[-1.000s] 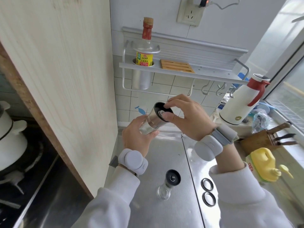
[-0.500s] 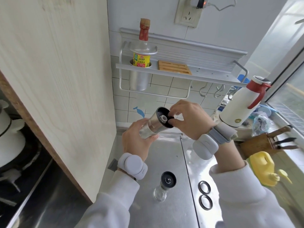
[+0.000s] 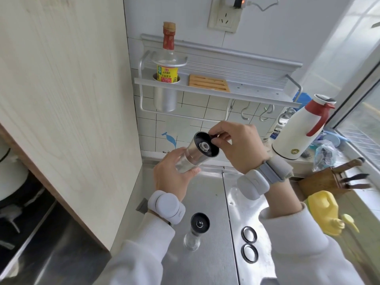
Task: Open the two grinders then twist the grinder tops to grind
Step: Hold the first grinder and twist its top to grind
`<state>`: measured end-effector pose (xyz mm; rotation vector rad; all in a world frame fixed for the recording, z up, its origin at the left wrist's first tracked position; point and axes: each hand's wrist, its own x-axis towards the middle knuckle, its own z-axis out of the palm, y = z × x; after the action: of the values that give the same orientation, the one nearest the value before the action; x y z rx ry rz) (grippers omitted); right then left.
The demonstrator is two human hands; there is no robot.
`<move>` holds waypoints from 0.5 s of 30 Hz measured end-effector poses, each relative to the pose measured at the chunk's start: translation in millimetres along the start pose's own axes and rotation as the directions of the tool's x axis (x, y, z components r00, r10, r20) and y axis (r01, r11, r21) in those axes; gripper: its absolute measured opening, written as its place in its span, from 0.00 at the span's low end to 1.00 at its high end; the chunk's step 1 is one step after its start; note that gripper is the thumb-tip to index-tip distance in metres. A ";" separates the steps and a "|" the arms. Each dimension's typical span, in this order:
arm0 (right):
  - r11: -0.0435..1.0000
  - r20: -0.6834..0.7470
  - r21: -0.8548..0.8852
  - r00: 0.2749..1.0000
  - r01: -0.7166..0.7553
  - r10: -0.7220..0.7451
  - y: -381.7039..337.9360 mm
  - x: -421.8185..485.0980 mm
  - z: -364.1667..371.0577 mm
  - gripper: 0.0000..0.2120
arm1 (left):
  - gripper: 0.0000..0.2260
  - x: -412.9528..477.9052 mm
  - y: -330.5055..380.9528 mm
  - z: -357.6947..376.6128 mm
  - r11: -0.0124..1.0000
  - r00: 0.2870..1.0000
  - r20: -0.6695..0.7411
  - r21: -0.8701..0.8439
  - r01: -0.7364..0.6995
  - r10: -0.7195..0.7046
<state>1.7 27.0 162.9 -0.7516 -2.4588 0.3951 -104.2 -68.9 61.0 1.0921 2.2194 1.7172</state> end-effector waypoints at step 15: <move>0.995 0.001 0.099 1.000 0.014 -0.014 11.7 -6.2 -7.6 0.06 | 0.19 -2.8 12.7 10.2 0.999 1.000 -0.005 -0.018 0.030 -0.030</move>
<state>15.4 33.6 161.7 -0.6929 -2.4248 0.5083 -91.2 -61.4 67.8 1.0459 2.2078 1.7259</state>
